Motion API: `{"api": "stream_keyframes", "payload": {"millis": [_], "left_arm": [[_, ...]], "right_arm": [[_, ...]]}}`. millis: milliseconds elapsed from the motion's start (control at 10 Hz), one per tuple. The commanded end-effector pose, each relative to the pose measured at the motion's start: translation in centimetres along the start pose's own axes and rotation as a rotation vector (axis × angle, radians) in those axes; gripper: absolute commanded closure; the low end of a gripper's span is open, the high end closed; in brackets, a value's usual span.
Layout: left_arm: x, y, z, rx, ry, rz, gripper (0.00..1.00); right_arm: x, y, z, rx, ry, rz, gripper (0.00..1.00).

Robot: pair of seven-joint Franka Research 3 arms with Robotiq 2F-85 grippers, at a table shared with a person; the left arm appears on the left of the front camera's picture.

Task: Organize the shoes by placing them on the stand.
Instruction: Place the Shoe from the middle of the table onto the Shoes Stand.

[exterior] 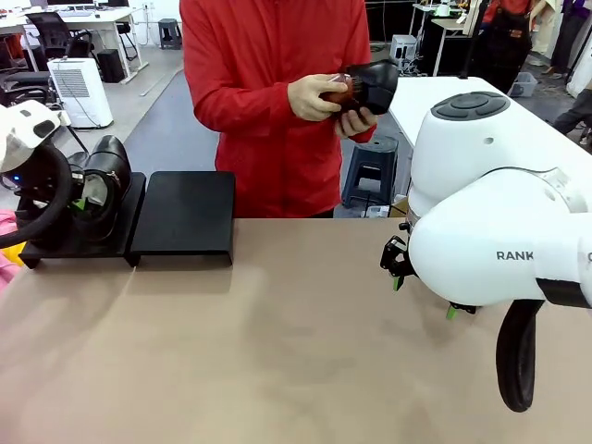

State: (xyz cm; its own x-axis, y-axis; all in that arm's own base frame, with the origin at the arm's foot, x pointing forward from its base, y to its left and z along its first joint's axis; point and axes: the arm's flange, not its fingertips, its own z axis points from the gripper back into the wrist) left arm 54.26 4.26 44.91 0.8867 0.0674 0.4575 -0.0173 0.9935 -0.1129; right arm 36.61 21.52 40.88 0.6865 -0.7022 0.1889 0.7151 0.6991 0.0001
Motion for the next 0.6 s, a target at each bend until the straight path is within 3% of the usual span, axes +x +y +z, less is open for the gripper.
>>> {"api": "stream_keyframes", "payload": {"millis": [0,500], "left_arm": [[0.4,0.5,0.1,0.036,-0.03,-0.024,1.0],[0.4,0.6,-1.4,0.027,-0.034,-0.009,1.0]], "right_arm": [[0.2,0.3,0.2,0.008,-0.001,0.022,0.0],[0.2,0.3,0.2,0.008,-0.001,0.022,0.0]]}}
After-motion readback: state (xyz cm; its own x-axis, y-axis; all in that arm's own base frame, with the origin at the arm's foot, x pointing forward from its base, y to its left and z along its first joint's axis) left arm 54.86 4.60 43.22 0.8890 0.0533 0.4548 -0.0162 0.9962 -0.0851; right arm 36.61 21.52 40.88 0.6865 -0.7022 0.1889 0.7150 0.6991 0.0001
